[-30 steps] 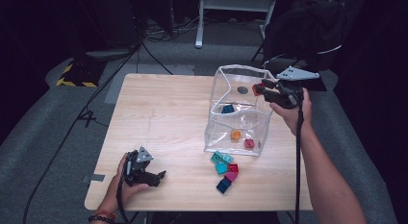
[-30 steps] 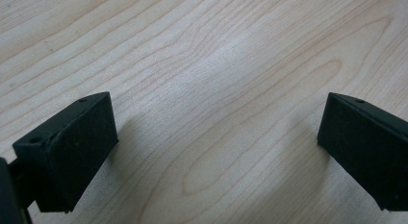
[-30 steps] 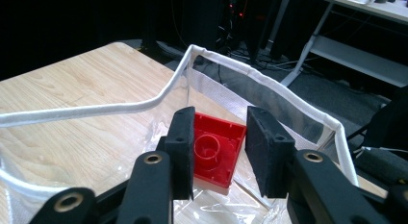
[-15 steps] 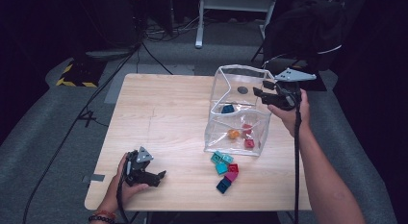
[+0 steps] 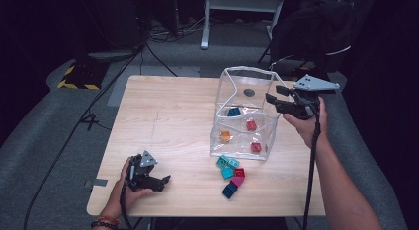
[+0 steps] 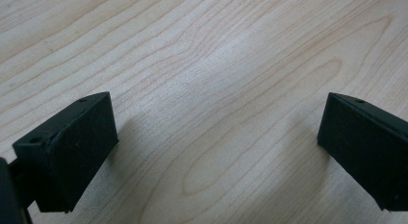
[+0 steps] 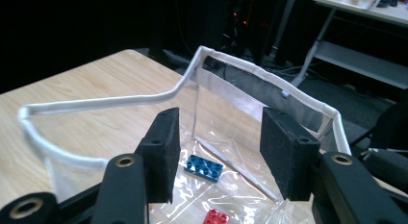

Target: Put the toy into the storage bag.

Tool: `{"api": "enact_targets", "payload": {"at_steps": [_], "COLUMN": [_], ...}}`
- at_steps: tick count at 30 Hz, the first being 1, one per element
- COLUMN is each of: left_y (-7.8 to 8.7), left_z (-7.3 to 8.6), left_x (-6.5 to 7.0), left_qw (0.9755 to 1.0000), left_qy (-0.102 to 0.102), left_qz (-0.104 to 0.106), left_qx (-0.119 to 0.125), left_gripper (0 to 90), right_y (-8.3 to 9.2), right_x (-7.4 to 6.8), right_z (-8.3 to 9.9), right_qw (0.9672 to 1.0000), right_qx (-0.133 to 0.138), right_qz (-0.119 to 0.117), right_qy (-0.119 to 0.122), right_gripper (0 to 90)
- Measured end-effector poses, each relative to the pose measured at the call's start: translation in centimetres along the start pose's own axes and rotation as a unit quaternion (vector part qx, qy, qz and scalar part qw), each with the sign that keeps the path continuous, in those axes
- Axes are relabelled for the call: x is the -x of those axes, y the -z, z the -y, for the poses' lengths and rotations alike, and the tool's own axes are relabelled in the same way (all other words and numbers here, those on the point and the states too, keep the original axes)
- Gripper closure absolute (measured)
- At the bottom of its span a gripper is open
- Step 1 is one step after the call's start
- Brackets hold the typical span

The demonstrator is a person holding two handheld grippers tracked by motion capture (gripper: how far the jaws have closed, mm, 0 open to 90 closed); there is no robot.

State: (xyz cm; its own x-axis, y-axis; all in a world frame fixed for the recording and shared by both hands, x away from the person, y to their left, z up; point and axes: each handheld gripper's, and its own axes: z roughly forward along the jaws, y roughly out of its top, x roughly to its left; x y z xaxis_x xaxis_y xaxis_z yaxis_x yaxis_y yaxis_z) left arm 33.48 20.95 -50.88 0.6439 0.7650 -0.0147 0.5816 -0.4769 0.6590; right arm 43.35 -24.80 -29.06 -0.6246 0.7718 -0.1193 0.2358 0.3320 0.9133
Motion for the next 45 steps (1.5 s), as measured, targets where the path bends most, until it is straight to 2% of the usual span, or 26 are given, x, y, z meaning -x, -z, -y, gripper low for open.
{"api": "enact_targets", "payload": {"at_steps": [12, 20, 25, 32, 37, 42, 45], "left_y": [0.0, 0.0, -0.1, -0.1, -0.1, -0.1, -0.1], "left_z": [0.0, 0.0, -0.1, -0.1, 0.0, -0.1, -0.1], "left_x": [0.0, 0.0, 0.0, 0.0, 0.0, 0.0, 0.0], "left_qw": [1.0000, 1.0000, 1.0000, 1.0000, 1.0000, 1.0000, 1.0000], "left_qy": [0.000, 0.002, 0.004, 0.004, 0.004, 0.003, 0.003], "left_qz": [0.000, 0.001, 0.001, 0.000, 0.000, 0.000, 0.000], "left_qx": [0.000, 0.001, 0.000, 0.000, 0.000, 0.000, 0.000], "left_gripper": [0.6, 0.4, 0.3, 0.3, 0.3, 0.3, 0.3], "right_y": [3.9, 5.6, 6.2, 5.6, 4.1, 2.5, 1.6], "right_x": [-1.8, -3.2, -4.4, -6.3, -7.4, -8.2, -8.8], "right_z": [1.6, 3.4, 5.1, 8.0, 10.0, 12.0, 13.4], "right_qw": [0.9986, 0.9970, 0.9955, 0.9929, 0.9909, 0.9889, 0.9866], "right_qx": [0.024, 0.028, 0.024, 0.005, -0.017, -0.040, -0.050], "right_qz": [-0.031, -0.047, -0.071, -0.103, -0.119, -0.133, -0.149], "right_qy": [0.034, 0.054, 0.058, 0.058, 0.061, 0.051, 0.043], "right_gripper": [47.9, 47.0, 46.7, 46.3, 46.0, 46.0, 45.9]}}
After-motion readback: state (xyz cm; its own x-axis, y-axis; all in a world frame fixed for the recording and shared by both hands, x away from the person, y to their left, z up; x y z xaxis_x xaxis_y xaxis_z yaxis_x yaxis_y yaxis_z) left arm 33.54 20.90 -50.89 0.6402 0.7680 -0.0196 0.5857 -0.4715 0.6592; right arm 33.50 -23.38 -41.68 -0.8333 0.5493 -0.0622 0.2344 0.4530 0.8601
